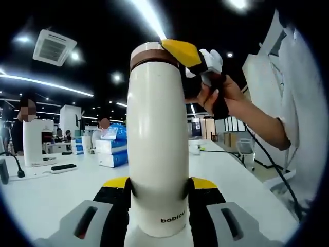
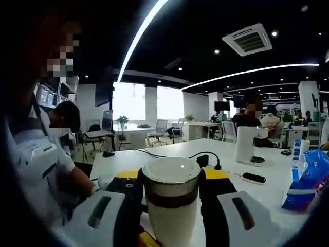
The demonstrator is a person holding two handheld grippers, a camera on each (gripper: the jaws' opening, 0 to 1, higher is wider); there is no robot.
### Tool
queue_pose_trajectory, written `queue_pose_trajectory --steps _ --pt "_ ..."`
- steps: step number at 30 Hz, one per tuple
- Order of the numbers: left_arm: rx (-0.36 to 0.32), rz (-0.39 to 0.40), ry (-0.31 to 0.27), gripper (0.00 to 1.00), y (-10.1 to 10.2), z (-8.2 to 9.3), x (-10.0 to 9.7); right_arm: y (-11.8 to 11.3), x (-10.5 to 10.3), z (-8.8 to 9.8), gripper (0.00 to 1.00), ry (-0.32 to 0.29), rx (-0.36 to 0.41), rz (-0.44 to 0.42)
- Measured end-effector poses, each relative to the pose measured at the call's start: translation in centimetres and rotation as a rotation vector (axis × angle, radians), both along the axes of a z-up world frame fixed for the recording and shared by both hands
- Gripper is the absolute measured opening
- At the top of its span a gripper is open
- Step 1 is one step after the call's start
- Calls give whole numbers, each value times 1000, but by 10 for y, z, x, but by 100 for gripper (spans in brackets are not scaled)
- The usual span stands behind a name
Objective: Grasp the water cup twist off the cup lid place the cup lid on the table
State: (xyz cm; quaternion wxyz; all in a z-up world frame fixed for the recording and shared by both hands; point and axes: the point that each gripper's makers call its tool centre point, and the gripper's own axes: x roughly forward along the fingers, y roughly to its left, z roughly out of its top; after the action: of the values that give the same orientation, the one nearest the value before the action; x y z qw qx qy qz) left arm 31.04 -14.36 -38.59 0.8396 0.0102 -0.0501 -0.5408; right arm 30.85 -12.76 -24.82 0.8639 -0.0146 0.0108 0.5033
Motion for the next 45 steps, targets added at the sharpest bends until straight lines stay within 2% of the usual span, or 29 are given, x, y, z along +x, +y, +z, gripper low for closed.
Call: queue_pose_trajectory --steps 9,21,28,33,37,41,45 --pt "-2 4 1 45 0 0 0 4 -1 0 46 -5 -12 180" --pt "-6 5 5 45 2 1 1 8 -5 2 46 -10 43 413" --pt "-4 2 4 45 3 1 2 6 -2 3 46 3 65 472" --pt "-4 2 4 45 4 1 3 8 -3 3 47 13 41 437" --pt "-2 1 -4 45 3 1 2 7 -2 2 59 26 10 352" --pt "-2 1 -4 45 3 1 1 0 -7 11 66 29 17 227" --pt "-3 0 -1 45 2 1 1 -14 -11 11 70 -7 -32 85"
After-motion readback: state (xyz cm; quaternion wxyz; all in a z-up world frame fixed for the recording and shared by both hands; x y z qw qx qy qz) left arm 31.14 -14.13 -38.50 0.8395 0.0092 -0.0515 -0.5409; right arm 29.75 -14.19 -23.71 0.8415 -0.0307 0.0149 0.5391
